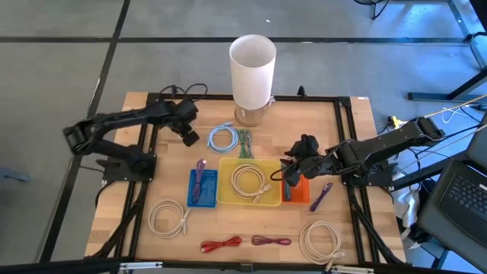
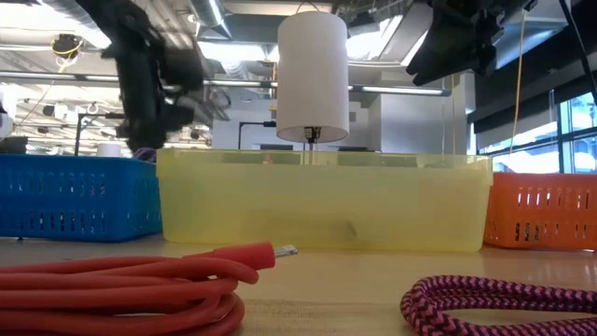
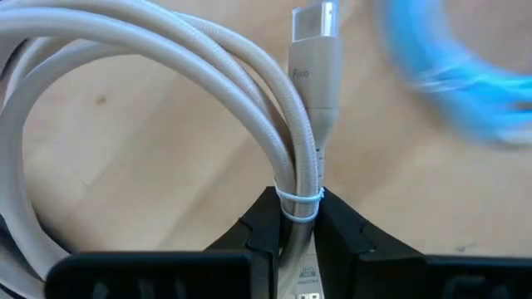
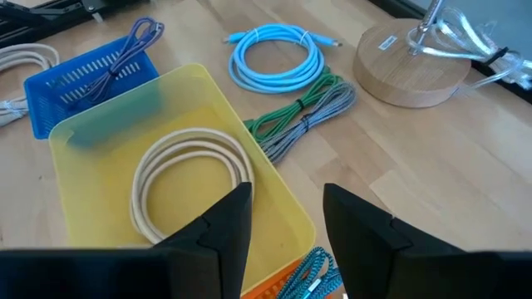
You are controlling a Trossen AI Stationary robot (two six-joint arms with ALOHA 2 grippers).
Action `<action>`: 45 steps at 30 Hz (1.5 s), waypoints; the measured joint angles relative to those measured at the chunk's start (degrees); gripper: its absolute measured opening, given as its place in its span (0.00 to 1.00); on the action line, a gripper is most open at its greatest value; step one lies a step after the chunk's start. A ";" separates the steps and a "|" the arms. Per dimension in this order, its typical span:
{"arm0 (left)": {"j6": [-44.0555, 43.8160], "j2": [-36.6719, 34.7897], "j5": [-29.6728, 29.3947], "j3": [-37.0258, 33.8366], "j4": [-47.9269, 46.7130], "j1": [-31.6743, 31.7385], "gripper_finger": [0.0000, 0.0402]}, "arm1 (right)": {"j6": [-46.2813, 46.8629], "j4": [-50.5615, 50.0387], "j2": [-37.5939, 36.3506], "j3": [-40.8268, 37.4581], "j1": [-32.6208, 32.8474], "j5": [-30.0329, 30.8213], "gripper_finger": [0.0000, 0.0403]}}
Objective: Pick & Place USB Port
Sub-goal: Put the top left white charger cable into the yellow bin
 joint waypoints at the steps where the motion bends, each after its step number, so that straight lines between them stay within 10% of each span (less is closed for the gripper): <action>1: -0.84 -1.99 1.72 0.00 -0.02 -1.17 0.10 | -0.02 0.02 0.00 -0.02 0.00 0.33 0.38; 16: -12.08 -19.49 22.64 0.13 28.09 -26.16 0.10 | 0.22 0.15 0.00 0.00 -0.02 0.71 0.38; 27: -6.04 -6.27 25.03 3.42 38.18 -40.66 0.10 | 0.38 0.66 0.00 0.00 -0.02 0.71 0.38; 45: 10.85 15.69 16.11 17.61 20.89 -45.16 0.10 | 0.17 0.61 0.00 0.02 -0.02 0.68 0.38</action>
